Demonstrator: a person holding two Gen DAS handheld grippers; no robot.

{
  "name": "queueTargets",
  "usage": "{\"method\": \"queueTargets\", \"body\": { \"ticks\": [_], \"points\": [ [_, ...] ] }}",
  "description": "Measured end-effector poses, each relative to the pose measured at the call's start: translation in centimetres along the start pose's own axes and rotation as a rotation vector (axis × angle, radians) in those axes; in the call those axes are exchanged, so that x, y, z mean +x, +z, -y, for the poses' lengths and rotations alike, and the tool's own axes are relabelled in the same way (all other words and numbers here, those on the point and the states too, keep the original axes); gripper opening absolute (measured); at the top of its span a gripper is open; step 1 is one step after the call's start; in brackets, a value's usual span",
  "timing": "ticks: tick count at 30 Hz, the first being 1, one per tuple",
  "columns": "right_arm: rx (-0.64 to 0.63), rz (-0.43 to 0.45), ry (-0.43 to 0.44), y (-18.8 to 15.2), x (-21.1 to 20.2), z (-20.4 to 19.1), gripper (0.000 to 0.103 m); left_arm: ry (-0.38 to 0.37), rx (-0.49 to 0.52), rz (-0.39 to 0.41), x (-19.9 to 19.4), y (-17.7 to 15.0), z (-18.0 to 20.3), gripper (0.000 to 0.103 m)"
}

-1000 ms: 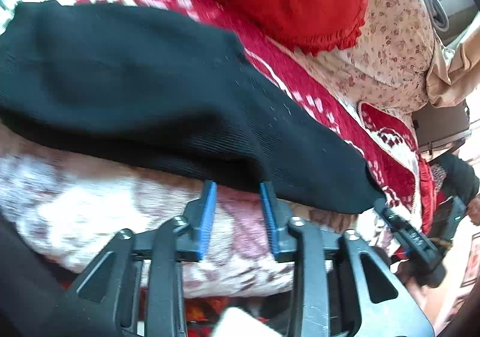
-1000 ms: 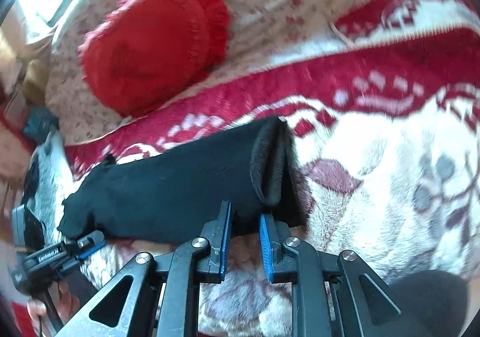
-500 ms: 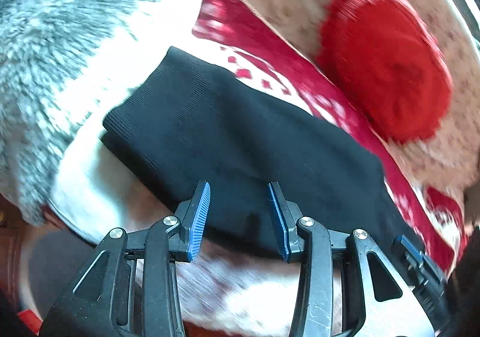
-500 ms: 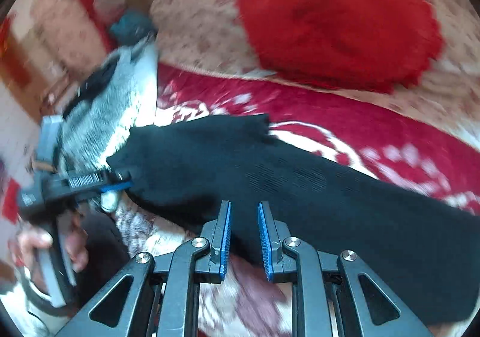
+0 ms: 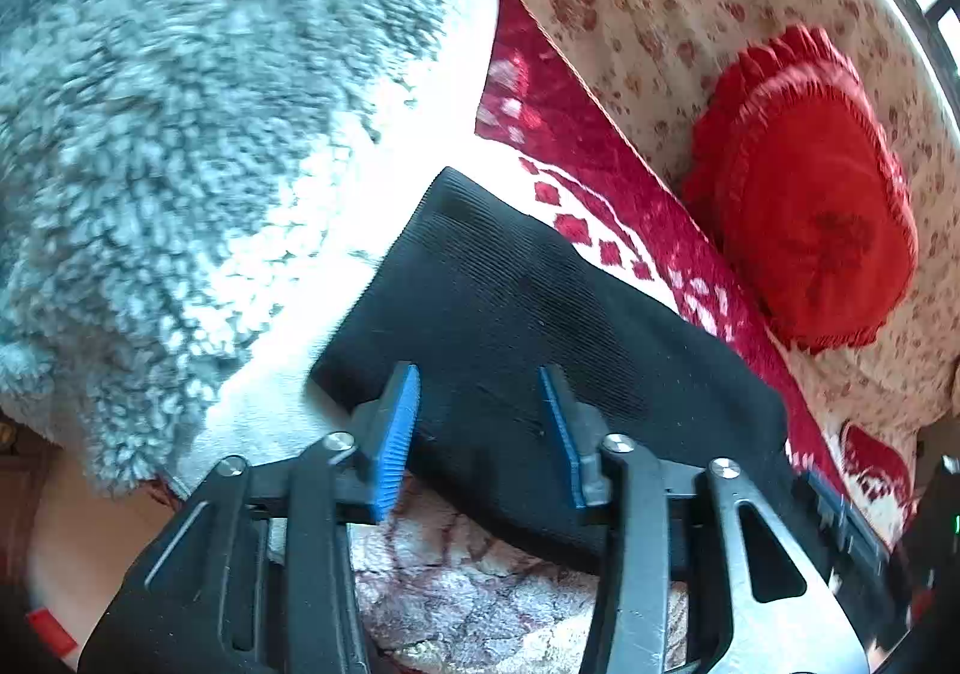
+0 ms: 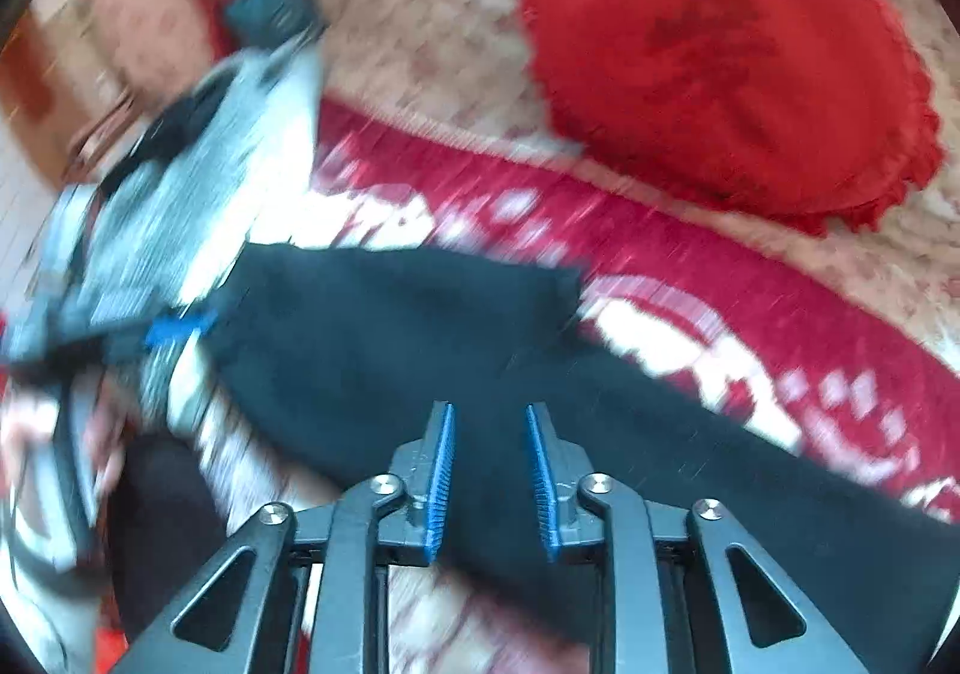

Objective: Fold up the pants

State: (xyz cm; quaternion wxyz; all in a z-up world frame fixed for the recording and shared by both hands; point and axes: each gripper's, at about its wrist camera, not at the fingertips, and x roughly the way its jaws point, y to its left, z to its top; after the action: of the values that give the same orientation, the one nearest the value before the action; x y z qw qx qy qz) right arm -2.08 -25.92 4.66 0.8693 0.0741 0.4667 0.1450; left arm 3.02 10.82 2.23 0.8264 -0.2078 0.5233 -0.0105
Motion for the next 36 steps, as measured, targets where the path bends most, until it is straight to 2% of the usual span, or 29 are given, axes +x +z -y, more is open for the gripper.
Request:
{"method": "queueTargets", "body": {
  "ticks": [1, 2, 5, 7, 8, 10, 14, 19, 24, 27, 36],
  "points": [
    [0.014, 0.011, -0.01, 0.9, 0.5, 0.2, 0.035, -0.003, -0.01, -0.002, 0.0, -0.1, -0.3, 0.055],
    [0.032, 0.002, -0.014, 1.8, 1.6, 0.7, 0.038, -0.001, -0.008, -0.003, 0.2, 0.0, -0.3, 0.056],
    [0.041, -0.066, 0.021, 3.5, 5.1, 0.7, 0.038, 0.052, 0.026, 0.006, 1.0, -0.2, 0.1, 0.056],
    [0.02, -0.082, -0.011, 4.1, 6.3, 0.5, 0.025, 0.085, 0.04, 0.015, 1.6, -0.2, 0.2, 0.056],
    [0.0, -0.077, -0.036, 4.2, 6.5, 0.3, 0.015, 0.098, 0.05, 0.022, 1.9, 0.0, 0.3, 0.056],
    [0.002, -0.045, -0.038, 4.7, 6.2, 0.7, 0.012, 0.137, 0.076, 0.044, 2.4, 0.3, 0.5, 0.056],
    [0.023, -0.066, -0.042, 4.7, 7.4, 1.5, 0.012, 0.203, 0.121, 0.063, 3.5, 0.5, 0.7, 0.056],
    [0.045, -0.05, -0.04, 4.8, 5.6, 1.3, 0.012, 0.224, 0.131, 0.073, 3.1, 0.5, 1.0, 0.056],
    [-0.018, -0.016, -0.048, 3.5, 2.2, -0.7, 0.013, 0.215, 0.141, 0.097, 1.2, -0.3, 1.6, 0.056],
    [-0.006, -0.014, 0.017, 2.1, 0.9, -1.4, 0.012, 0.203, 0.156, 0.115, 0.0, -0.9, 2.3, 0.056],
    [-0.023, -0.039, 0.021, -0.3, 0.4, -3.0, 0.013, 0.191, 0.233, 0.146, -1.6, -3.2, 5.2, 0.056]
  ]
}}
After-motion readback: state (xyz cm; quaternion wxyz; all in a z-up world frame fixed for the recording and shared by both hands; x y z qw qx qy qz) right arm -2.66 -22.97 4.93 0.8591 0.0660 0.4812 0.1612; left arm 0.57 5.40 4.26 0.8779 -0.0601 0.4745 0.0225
